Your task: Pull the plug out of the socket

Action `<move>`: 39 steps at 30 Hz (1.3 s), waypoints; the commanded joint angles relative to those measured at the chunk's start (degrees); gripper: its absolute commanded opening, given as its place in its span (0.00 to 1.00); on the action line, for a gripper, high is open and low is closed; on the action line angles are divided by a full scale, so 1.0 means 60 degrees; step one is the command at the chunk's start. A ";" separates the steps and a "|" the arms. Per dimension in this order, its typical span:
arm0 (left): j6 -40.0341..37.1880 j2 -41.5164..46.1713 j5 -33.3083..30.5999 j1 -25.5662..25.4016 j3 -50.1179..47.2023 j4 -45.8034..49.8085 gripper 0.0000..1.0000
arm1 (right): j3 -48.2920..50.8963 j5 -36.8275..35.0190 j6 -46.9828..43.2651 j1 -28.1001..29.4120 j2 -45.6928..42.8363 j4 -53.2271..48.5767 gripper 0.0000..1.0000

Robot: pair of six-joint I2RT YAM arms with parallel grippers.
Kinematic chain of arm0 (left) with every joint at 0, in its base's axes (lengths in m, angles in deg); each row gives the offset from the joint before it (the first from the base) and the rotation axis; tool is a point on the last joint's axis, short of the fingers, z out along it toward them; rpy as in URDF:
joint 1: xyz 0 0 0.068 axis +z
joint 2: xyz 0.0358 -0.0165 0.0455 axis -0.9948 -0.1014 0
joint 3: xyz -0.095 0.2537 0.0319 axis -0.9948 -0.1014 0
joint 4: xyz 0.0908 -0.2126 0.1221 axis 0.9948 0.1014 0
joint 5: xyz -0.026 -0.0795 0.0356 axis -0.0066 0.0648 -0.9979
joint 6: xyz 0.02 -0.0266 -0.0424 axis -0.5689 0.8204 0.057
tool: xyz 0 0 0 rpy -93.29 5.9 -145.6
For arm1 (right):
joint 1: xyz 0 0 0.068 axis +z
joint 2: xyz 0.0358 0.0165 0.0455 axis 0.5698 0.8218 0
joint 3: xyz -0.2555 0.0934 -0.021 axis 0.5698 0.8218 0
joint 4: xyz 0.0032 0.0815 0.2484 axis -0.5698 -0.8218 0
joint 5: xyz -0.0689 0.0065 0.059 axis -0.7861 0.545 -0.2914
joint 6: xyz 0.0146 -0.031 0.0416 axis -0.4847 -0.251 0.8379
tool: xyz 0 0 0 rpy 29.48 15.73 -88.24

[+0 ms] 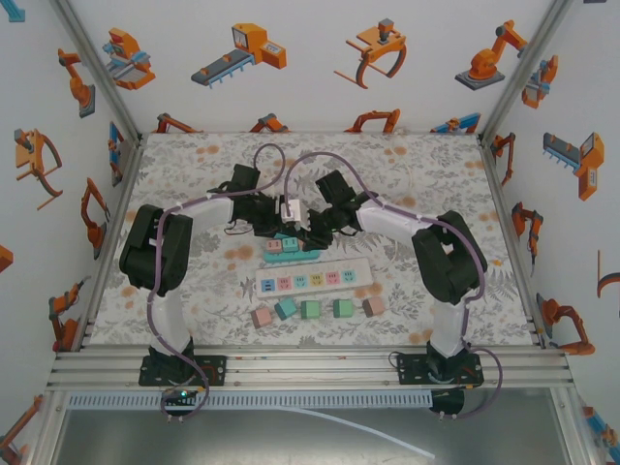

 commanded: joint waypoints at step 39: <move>0.0048 0.2580 -0.1521 -0.0149 0.0340 0.2288 0.87 | 0.6455 -0.4728 1.4876 -0.2875 -0.7928 0.3377 0.04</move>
